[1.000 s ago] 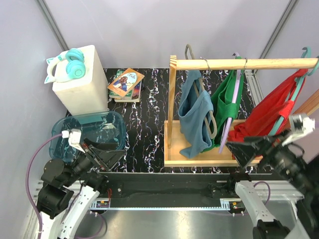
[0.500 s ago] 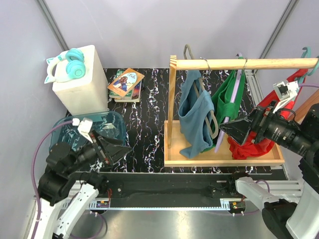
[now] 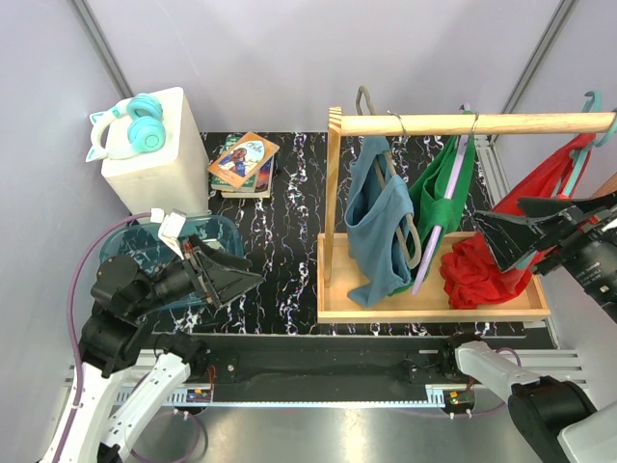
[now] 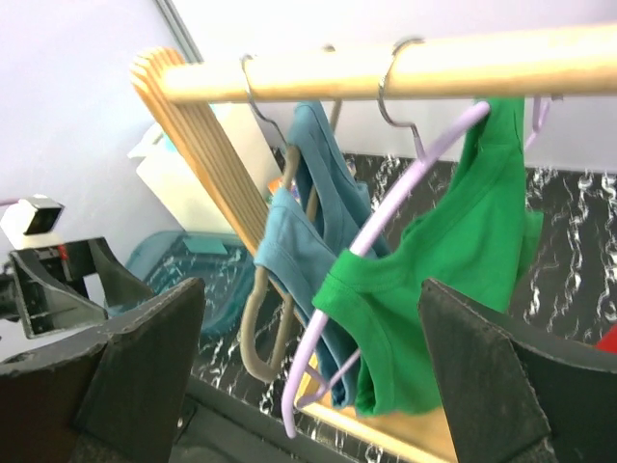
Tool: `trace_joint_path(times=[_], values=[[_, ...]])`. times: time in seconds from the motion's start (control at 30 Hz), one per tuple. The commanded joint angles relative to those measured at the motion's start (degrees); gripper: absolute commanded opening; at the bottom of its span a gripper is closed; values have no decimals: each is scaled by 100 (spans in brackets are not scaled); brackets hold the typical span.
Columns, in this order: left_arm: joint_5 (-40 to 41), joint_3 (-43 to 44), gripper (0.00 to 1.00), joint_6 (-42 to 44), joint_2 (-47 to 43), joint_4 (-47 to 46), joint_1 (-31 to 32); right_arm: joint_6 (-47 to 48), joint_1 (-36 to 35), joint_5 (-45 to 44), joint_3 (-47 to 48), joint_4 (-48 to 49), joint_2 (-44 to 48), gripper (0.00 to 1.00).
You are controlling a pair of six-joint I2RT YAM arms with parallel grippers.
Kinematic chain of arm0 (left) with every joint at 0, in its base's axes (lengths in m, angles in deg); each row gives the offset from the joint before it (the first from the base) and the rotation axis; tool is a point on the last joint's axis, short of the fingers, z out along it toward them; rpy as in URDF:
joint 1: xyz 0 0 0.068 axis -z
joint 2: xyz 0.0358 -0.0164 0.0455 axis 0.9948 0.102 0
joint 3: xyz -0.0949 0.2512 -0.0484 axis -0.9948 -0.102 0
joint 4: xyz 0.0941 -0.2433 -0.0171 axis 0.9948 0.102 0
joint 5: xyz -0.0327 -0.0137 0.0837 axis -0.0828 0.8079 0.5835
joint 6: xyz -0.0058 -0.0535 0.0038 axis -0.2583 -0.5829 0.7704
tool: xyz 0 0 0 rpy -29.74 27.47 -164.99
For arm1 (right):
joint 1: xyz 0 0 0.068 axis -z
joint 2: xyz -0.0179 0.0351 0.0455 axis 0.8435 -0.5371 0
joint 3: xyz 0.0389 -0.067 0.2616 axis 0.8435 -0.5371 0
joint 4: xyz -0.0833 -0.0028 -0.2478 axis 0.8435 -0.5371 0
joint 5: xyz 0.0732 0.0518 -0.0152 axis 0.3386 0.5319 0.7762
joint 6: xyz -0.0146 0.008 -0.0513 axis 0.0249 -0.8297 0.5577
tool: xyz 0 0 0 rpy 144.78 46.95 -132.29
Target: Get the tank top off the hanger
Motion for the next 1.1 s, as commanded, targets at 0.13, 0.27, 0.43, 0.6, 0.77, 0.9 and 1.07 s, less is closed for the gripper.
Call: trace_joint_path(times=[0.13, 0.27, 0.43, 0.6, 0.77, 0.9, 1.07], values=[[-204, -178, 96, -180, -48, -325, 0, -459, -28, 1802, -1428, 1105, -71, 100], [-125, -284, 96, -128, 49, -377, 0, -398, -37, 1856, -1501, 965, -159, 100], [-55, -442, 96, -101, 198, -482, 9, -468, -115, 2146, -1306, 876, -388, 95], [25, -565, 95, -154, 207, -641, 9, -319, -870, 1525, -1482, 622, -687, 91], [139, -723, 95, -189, 216, -702, 35, -231, -1635, 794, -1211, 131, -1055, 88], [209, -811, 95, -233, 163, -737, 62, -143, -2259, -486, -1078, -213, -1241, 88], [271, -873, 95, -294, 111, -764, 79, -151, -2409, -964, -1078, -354, -1363, 83]])
